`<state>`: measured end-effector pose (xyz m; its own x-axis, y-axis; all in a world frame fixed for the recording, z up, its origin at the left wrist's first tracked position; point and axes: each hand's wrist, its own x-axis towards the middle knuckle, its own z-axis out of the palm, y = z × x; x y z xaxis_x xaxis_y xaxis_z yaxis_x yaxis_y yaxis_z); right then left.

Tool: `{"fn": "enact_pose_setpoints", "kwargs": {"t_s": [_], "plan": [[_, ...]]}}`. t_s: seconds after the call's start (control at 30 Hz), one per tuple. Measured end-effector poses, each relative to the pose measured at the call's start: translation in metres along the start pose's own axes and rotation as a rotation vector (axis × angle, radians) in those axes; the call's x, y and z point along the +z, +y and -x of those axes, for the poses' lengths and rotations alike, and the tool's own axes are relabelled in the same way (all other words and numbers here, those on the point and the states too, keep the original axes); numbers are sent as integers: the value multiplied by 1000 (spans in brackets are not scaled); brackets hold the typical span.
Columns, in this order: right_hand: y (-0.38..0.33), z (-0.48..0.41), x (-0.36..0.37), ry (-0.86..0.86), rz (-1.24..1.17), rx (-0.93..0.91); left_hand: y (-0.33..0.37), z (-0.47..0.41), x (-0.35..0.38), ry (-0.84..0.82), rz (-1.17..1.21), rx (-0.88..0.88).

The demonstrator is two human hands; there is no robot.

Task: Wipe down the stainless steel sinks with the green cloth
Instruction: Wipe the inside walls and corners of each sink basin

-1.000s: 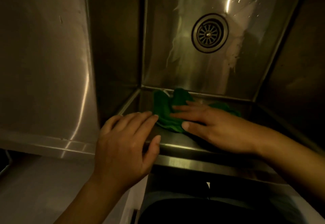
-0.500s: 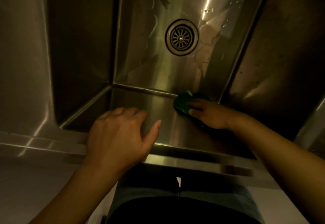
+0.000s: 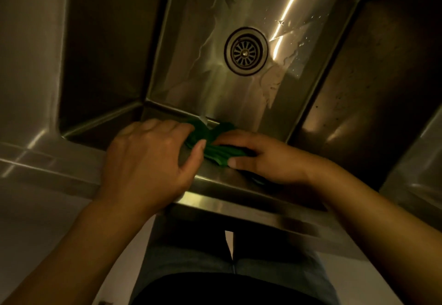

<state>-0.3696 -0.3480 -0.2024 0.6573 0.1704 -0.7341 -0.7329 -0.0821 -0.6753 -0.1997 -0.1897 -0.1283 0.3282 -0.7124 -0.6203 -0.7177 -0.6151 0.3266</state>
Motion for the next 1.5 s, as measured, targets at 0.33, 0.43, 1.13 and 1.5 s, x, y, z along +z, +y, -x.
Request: {"fn": "enact_pose_setpoints", "kwargs": {"t_s": [0.33, 0.43, 1.13, 1.5], "plan": [[5, 64, -31, -54, 751, 113, 55, -10, 17, -93, -20, -10], [7, 60, -34, -113, 1054, 167, 70, -12, 32, -142, -106, 55], [48, 33, -135, -363, 1612, 631, 184, -30, 97, -262, 19, 262], [24, 53, -206, -95, 1780, 774, 185, -28, 103, -201, 66, 269]]}}
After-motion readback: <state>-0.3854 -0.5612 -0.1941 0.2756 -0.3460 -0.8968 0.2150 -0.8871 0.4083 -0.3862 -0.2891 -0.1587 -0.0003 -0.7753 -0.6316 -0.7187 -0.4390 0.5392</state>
